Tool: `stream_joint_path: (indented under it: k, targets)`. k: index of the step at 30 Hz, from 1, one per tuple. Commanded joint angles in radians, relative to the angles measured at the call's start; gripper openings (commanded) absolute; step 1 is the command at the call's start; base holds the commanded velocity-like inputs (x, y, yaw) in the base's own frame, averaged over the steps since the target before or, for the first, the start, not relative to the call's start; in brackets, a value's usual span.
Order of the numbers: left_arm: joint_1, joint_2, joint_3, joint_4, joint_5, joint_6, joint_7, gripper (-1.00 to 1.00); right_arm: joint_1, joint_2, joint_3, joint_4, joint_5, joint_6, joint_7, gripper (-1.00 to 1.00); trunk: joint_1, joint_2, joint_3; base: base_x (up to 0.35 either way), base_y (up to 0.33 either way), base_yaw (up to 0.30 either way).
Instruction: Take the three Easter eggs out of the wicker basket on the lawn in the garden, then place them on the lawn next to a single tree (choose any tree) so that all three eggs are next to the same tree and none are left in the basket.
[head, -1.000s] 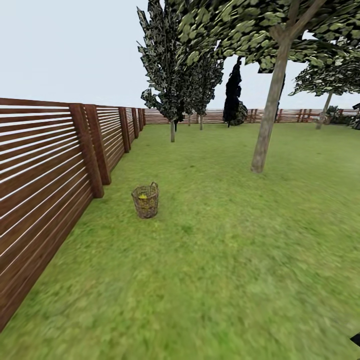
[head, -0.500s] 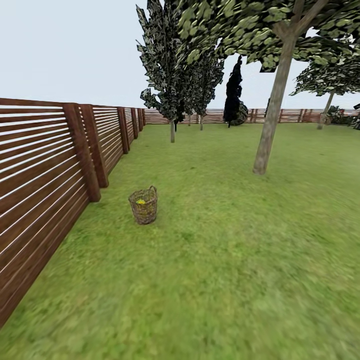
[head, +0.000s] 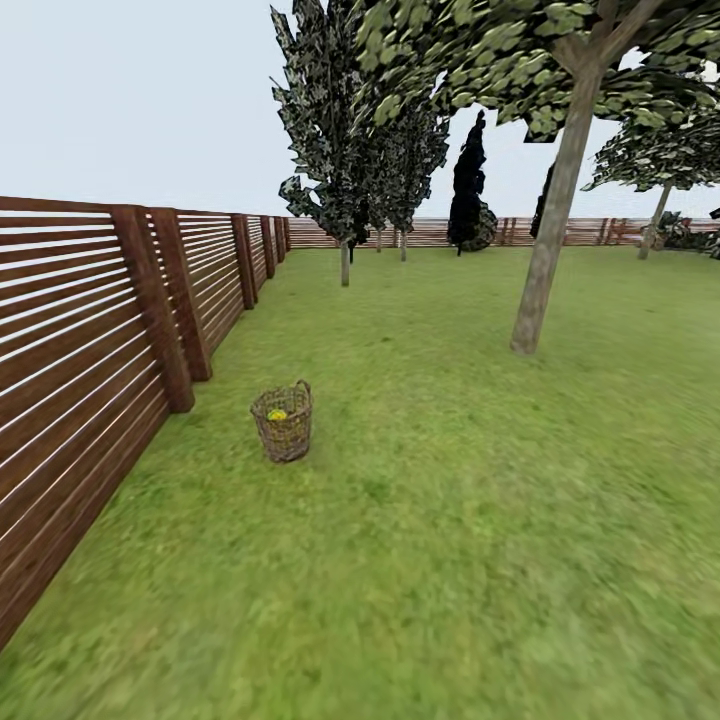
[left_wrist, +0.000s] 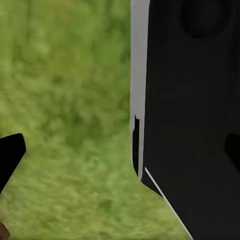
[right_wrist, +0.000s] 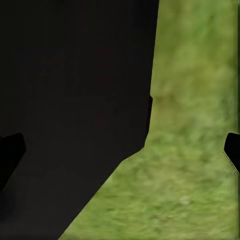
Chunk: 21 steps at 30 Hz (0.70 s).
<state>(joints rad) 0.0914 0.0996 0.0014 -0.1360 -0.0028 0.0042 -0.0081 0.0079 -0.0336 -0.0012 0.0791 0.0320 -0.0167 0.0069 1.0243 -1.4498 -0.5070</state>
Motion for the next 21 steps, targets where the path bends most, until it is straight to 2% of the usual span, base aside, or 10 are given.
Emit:
stream_joint_path:
  k: [1, 21]
  targets:
    - [0.001, 0.0, 0.0, -0.002, 0.0, 0.0, -0.001, 1.0, 0.0, 0.0, 0.0, 0.001, 0.003, -0.002, 0.001, 1.0, 0.001, 0.0, -0.001, 0.339, 0.0, 0.0]
    - [0.001, 0.0, 0.0, -0.002, 0.0, -0.001, -0.001, 1.0, 0.0, 0.001, 0.001, 0.001, 0.003, -0.002, 0.001, 1.0, 0.001, 0.0, -0.001, 0.339, 0.0, 0.0]
